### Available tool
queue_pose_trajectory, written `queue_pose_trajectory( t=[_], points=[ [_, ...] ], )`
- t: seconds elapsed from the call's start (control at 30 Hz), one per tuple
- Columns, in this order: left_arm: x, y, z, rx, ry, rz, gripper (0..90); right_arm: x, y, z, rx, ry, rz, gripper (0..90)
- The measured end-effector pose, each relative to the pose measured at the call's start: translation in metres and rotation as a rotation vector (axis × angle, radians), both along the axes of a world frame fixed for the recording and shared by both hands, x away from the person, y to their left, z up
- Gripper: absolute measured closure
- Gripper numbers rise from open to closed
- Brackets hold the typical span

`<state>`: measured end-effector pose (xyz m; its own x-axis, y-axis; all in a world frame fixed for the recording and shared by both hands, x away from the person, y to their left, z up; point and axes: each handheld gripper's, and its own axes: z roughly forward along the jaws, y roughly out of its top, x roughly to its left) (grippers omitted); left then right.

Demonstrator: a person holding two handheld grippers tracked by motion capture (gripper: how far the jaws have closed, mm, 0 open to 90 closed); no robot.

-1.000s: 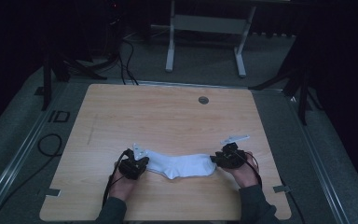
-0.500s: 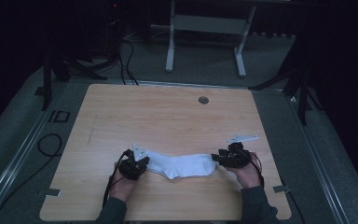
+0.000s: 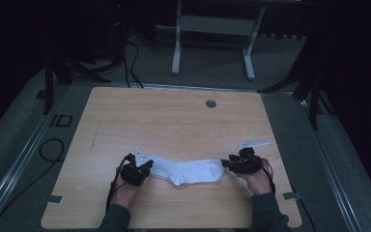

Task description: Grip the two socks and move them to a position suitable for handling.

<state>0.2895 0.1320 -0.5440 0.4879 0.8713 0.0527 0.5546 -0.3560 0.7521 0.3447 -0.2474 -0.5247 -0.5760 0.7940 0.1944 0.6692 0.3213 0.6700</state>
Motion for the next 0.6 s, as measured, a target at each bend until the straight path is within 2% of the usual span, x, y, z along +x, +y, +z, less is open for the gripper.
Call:
queue_pose_trajectory(
  t=[0.47,0.6],
  points=[
    [0.002,0.016,0.008,-0.021,-0.013,0.038,88.6,0.002,-0.01,-0.001,-0.005,-0.002,-0.031,52.5],
    [0.003,0.028,0.01,-0.024,-0.008,0.077,87.9,0.003,-0.017,-0.003,-0.041,-0.011,-0.063,52.2]
  ],
)
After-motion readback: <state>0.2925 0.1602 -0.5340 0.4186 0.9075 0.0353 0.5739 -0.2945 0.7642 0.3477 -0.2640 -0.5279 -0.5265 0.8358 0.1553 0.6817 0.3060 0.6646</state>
